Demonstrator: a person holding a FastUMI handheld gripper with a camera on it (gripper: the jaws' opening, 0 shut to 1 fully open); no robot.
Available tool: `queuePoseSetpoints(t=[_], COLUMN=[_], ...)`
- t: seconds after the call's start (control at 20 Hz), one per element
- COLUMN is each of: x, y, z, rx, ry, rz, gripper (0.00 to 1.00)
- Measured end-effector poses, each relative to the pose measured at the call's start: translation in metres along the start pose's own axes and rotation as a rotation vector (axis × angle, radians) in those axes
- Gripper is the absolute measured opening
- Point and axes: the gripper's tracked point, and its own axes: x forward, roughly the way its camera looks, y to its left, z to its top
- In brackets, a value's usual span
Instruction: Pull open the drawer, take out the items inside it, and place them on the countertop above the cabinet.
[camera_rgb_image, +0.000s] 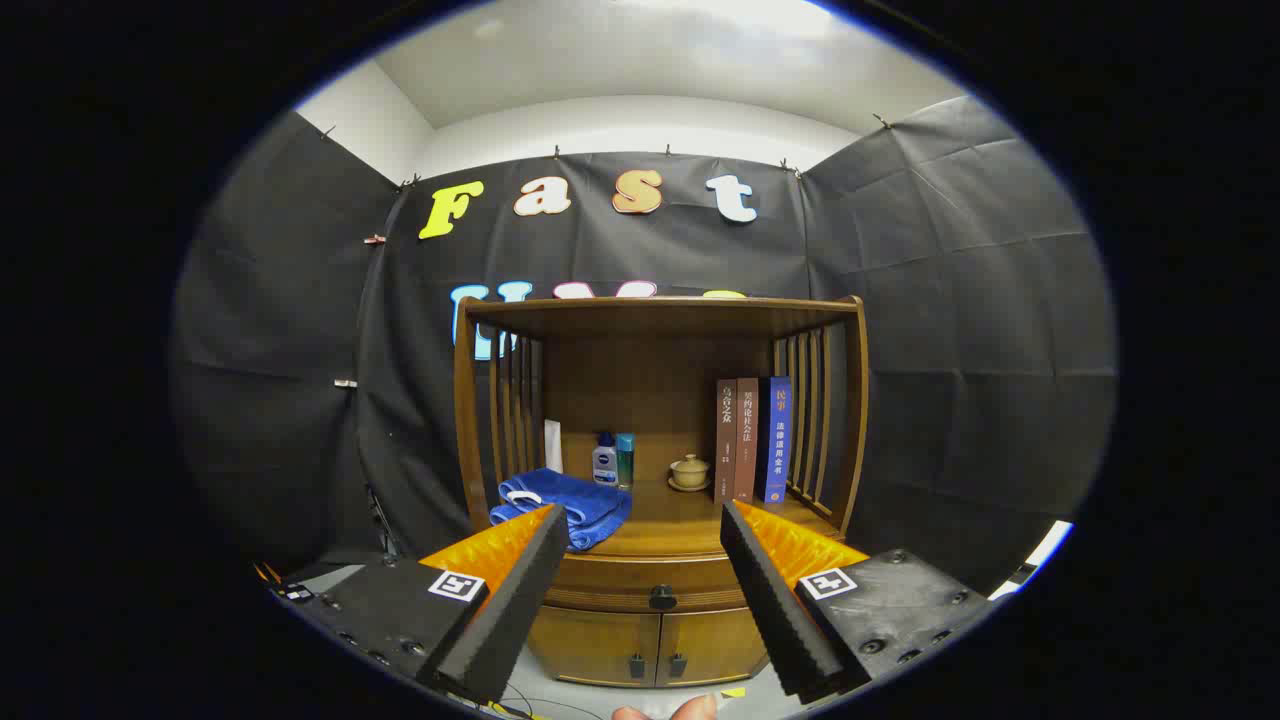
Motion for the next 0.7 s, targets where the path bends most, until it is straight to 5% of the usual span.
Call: queuePoseSetpoints(t=[0.7], x=[-0.0022], y=[-0.0064], z=[-0.0055], rx=[-0.004], ry=[0.006], rz=[-0.013], gripper=[0.98])
